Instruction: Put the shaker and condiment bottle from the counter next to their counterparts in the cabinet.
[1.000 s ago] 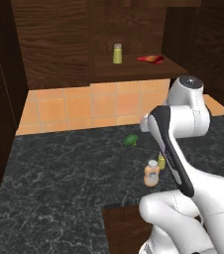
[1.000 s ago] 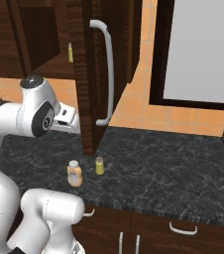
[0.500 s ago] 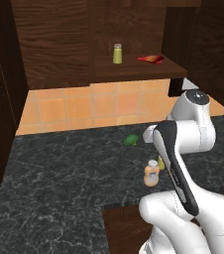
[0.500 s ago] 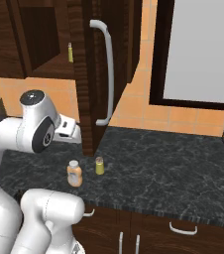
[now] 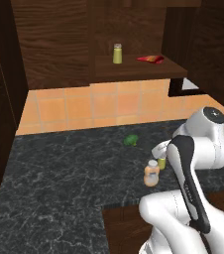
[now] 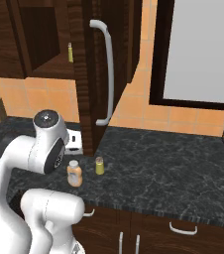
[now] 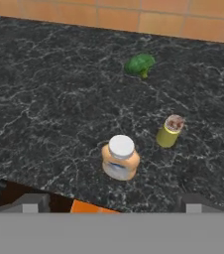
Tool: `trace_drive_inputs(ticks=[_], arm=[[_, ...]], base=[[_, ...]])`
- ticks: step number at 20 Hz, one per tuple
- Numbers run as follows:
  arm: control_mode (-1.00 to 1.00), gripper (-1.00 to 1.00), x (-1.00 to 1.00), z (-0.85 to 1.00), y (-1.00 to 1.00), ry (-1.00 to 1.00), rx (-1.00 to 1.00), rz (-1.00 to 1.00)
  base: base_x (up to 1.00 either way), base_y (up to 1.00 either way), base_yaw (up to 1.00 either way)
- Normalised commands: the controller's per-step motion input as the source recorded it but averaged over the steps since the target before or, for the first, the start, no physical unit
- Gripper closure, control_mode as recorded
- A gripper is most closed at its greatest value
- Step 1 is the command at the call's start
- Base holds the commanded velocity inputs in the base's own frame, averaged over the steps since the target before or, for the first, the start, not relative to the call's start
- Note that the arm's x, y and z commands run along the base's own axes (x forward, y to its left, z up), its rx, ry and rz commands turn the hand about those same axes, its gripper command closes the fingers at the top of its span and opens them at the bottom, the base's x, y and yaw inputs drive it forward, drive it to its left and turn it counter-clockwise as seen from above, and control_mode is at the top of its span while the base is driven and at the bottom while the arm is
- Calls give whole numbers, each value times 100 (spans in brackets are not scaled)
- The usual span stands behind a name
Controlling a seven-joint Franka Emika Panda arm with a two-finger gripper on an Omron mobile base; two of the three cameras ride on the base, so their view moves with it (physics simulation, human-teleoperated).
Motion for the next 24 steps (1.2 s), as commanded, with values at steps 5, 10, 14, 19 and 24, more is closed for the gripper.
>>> trace_drive_inputs(ticks=[5, 10, 14, 19, 24], arm=[[-100, -100, -1, -21, 2, 0, 0, 7], [-100, -100, 0, -34, -1, 0, 0, 15], [-100, -100, 0, -35, -9, -5, 0, 20], [-100, -100, 2, -37, -6, -7, 0, 20], [-100, -100, 16, -34, -7, -8, 0, 20]], base=[[0, 0, 0], [0, 0, 0], [0, 0, 0], [0, 0, 0], [0, 0, 0]])
